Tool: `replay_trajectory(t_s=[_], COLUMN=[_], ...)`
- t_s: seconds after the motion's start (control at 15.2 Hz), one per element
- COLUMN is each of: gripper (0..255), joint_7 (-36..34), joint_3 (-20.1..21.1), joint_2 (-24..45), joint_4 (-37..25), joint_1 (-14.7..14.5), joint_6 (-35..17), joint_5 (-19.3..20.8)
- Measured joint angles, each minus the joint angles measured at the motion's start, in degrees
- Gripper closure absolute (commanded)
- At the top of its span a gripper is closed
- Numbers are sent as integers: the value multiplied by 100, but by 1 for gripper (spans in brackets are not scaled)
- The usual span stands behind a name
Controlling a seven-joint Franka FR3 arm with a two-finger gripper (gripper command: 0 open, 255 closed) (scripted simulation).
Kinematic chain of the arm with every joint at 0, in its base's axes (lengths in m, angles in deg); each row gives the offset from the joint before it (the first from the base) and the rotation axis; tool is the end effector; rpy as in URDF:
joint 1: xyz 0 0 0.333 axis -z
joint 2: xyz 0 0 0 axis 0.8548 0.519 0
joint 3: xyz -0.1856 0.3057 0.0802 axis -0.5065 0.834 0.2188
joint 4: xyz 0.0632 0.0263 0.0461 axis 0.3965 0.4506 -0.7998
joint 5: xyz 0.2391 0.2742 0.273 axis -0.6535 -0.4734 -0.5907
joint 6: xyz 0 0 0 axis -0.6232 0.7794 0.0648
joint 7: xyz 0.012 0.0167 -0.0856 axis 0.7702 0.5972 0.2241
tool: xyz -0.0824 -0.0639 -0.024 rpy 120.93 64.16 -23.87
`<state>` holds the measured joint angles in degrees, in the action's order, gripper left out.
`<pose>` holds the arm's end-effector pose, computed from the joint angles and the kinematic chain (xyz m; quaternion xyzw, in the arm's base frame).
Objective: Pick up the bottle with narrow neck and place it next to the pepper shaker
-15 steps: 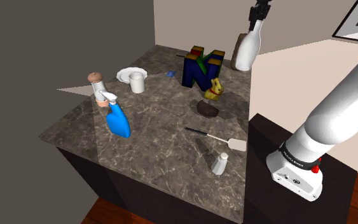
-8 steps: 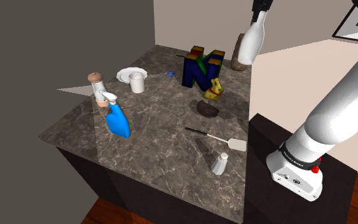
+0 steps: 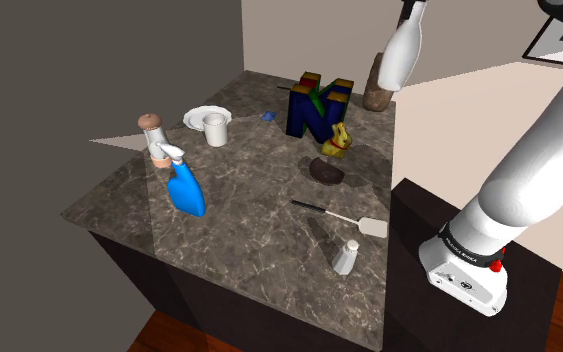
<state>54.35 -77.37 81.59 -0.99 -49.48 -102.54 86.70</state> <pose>0.5359 -0.3148 0.7276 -0.9992 0.0307 0.0251 0.0012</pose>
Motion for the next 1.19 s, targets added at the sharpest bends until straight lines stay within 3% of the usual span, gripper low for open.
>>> replay_trajectory(t_s=[0.59,0.99,1.19], gripper=[255,255,255], joint_7=[127,272,9], joint_3=[-70,-140,-60], joint_2=[548,1203,444], joint_4=[-1454,-2903,-1907], joint_1=[155,457,50], joint_6=[943,1774,1502], joint_5=[-224,-533,-197])
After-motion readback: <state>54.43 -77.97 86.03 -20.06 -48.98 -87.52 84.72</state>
